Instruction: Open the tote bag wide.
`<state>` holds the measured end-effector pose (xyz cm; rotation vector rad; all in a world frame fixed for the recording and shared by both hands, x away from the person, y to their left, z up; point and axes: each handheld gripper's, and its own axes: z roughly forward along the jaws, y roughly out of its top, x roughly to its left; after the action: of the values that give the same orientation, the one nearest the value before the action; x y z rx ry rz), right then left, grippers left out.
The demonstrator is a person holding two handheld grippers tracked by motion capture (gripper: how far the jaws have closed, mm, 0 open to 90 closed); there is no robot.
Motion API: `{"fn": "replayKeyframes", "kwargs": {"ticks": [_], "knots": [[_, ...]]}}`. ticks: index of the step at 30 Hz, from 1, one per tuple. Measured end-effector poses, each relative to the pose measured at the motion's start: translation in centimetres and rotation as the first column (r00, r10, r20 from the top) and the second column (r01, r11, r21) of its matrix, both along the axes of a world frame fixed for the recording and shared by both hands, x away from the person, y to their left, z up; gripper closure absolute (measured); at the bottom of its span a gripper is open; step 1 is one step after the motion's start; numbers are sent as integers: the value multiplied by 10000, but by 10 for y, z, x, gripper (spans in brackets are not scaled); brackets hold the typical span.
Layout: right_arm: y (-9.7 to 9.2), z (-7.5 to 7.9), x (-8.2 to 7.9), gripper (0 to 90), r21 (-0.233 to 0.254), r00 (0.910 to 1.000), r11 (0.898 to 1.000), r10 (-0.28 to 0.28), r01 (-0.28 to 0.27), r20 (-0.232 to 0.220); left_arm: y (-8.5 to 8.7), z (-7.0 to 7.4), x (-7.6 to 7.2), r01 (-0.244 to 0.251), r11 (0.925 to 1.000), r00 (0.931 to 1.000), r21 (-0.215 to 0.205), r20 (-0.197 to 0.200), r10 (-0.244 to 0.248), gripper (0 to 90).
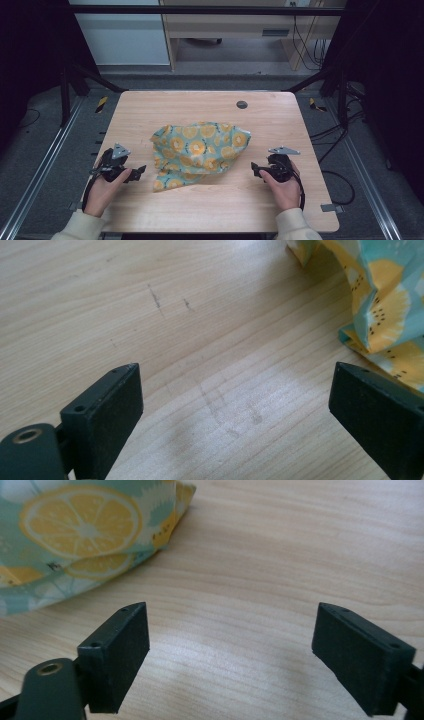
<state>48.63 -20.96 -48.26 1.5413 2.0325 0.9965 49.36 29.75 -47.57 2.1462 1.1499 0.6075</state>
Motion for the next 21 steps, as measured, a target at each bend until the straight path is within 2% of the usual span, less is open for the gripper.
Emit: {"fn": "replayKeyframes", "kwargs": {"ticks": [2,6,10,14,17,21], "knots": [[3,-1,1,147,-103,9998,9999,127,-129,-180,-2,-2,1,141,9999,9998,61,-172,-140,69],[7,2,0,146,-315,9990,9988,375,-383,-256,-4,-2,1,220,9996,9994,184,-269,-215,69],[8,11,1,192,-309,9985,9980,541,-542,-54,-4,-3,1,174,9995,9992,282,-359,-164,71],[11,31,8,213,-214,9969,9972,728,-722,314,-4,-4,1,188,9992,9990,354,-409,-174,72],[15,49,13,250,-321,9939,9951,956,-940,550,-5,-4,0,191,9993,9991,327,-391,-178,72],[22,76,27,264,-467,9875,9914,1259,-1219,945,-6,-3,1,240,9989,9980,394,-593,-216,75]]}}
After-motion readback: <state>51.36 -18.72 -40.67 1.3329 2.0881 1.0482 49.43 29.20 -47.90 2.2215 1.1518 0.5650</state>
